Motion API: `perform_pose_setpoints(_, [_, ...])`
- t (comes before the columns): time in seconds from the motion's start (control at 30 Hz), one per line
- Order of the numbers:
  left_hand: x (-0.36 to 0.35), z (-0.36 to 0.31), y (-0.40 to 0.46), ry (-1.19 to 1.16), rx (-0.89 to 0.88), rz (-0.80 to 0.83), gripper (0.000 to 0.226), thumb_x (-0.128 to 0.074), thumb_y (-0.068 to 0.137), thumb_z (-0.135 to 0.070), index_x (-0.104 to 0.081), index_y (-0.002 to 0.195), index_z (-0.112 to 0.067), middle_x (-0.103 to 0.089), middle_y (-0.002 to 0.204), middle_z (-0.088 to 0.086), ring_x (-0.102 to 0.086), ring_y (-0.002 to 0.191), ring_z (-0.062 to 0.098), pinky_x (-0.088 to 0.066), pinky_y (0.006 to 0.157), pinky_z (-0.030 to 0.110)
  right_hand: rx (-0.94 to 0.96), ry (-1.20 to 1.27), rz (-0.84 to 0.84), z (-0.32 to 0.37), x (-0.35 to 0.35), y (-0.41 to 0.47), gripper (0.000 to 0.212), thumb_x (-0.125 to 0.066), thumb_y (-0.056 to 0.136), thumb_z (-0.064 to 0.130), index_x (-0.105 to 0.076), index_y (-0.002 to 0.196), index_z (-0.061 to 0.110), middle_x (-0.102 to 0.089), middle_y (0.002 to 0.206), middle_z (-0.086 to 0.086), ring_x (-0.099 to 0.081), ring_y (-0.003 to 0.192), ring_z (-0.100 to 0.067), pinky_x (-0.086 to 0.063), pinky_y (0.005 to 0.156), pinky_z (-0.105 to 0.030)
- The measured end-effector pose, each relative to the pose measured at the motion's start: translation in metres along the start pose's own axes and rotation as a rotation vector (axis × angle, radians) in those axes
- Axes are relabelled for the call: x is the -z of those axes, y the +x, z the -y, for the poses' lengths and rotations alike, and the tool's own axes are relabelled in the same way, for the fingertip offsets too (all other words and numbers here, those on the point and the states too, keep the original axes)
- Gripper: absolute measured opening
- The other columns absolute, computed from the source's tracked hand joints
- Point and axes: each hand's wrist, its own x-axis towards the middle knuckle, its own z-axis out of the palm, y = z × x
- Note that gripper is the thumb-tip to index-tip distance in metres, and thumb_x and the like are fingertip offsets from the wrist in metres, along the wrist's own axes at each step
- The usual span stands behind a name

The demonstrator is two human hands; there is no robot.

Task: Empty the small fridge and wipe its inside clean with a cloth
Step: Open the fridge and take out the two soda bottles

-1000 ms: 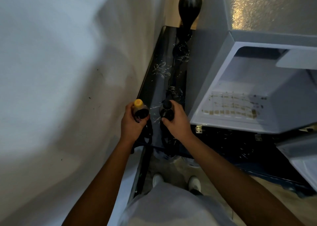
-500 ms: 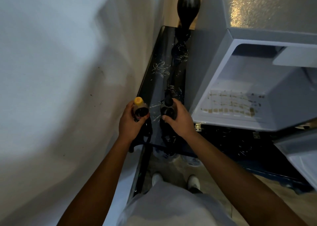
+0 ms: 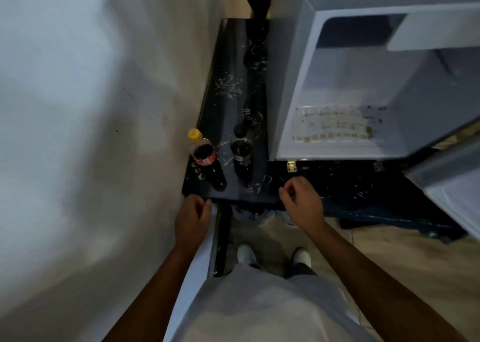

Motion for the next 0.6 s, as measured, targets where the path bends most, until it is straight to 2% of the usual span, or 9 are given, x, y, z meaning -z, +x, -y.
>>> perform_pose_setpoints(0.07, [-0.012,0.005,-0.013,0.054,0.052,0.096,0.024,-0.058,0.100,-0.027,-0.046,0.085,-0.012,-0.049,0.067,-0.002,-0.047,0.059,0.011,-0.034,0.063,0.032,-0.060,-0.001,0.048,-0.014,-0.004,-0.020,0.020,-0.062,0.093,0.029,-0.057,0.078,0.017,-0.056,0.082,0.000,-0.057,0.075,-0.020,-0.046,0.067,-0.034])
perform_pose_setpoints(0.2, [-0.053,0.004,-0.036,0.245,0.031,0.339,0.026,-0.057,0.100,-0.027,-0.049,0.083,-0.009,-0.061,0.077,0.018,-0.059,0.072,0.029,-0.044,0.069,0.038,-0.166,0.032,0.156,-0.055,-0.001,-0.072,0.032,-0.049,0.093,0.038,-0.060,0.077,0.013,-0.062,0.074,-0.006,-0.059,0.066,-0.023,-0.049,0.063,-0.038])
perform_pose_setpoints(0.27, [-0.075,0.001,-0.046,0.369,-0.008,0.475,0.031,-0.056,0.100,-0.029,-0.046,0.074,-0.015,-0.057,0.074,0.010,-0.057,0.078,0.028,-0.042,0.070,0.037,-0.199,0.014,0.198,-0.077,0.001,-0.098,0.027,-0.054,0.094,0.031,-0.064,0.079,0.011,-0.063,0.073,-0.006,-0.058,0.065,-0.021,-0.049,0.062,-0.036])
perform_pose_setpoints(0.33, [-0.092,-0.008,-0.059,0.464,-0.038,0.605,0.030,-0.054,0.101,-0.028,-0.047,0.074,-0.017,-0.051,0.074,0.004,-0.054,0.084,0.025,-0.036,0.071,0.034,-0.241,-0.005,0.254,-0.093,0.008,-0.123,0.020,-0.060,0.094,0.025,-0.061,0.078,0.013,-0.061,0.074,-0.004,-0.056,0.066,-0.019,-0.041,0.063,-0.031])
perform_pose_setpoints(0.43, [-0.117,-0.019,-0.082,0.543,-0.076,0.746,0.025,-0.051,0.102,-0.027,-0.064,0.097,-0.006,-0.065,0.103,0.018,-0.061,0.103,0.031,-0.040,0.078,0.033,-0.328,-0.073,0.365,-0.115,0.016,-0.163,0.016,-0.059,0.094,0.028,-0.061,0.086,0.014,-0.066,0.088,-0.008,-0.063,0.081,-0.027,-0.034,0.065,-0.029])
perform_pose_setpoints(0.47, [-0.122,-0.025,-0.091,0.554,-0.088,0.795,0.026,-0.051,0.102,-0.027,-0.065,0.097,-0.007,-0.066,0.105,0.018,-0.062,0.104,0.031,-0.042,0.079,0.034,-0.352,-0.083,0.402,-0.123,0.017,-0.176,0.017,-0.058,0.094,0.031,-0.060,0.088,0.014,-0.066,0.092,-0.010,-0.064,0.086,-0.029,-0.032,0.066,-0.029])
perform_pose_setpoints(0.5, [-0.128,-0.029,-0.100,0.559,-0.105,0.834,0.025,-0.050,0.102,-0.026,-0.064,0.089,-0.011,-0.066,0.102,0.017,-0.062,0.101,0.030,-0.041,0.078,0.034,-0.379,-0.094,0.452,-0.129,0.021,-0.187,0.019,-0.057,0.093,0.033,-0.060,0.091,0.014,-0.066,0.096,-0.011,-0.064,0.090,-0.031,-0.032,0.067,-0.029])
perform_pose_setpoints(0.57, [-0.140,-0.038,-0.113,0.555,-0.150,0.885,0.033,-0.050,0.102,-0.024,-0.051,0.069,-0.020,-0.062,0.087,0.010,-0.060,0.094,0.027,-0.034,0.072,0.029,-0.400,-0.126,0.567,-0.137,0.027,-0.205,0.028,-0.053,0.092,0.040,-0.060,0.100,0.014,-0.066,0.105,-0.013,-0.064,0.099,-0.032,-0.038,0.071,-0.032])
perform_pose_setpoints(0.6, [-0.144,-0.046,-0.117,0.551,-0.169,0.902,0.035,-0.050,0.102,-0.024,-0.049,0.067,-0.021,-0.062,0.083,0.008,-0.061,0.094,0.028,-0.033,0.072,0.028,-0.405,-0.142,0.620,-0.141,0.031,-0.213,0.033,-0.051,0.092,0.041,-0.061,0.106,0.013,-0.066,0.110,-0.014,-0.063,0.104,-0.032,-0.040,0.074,-0.033])
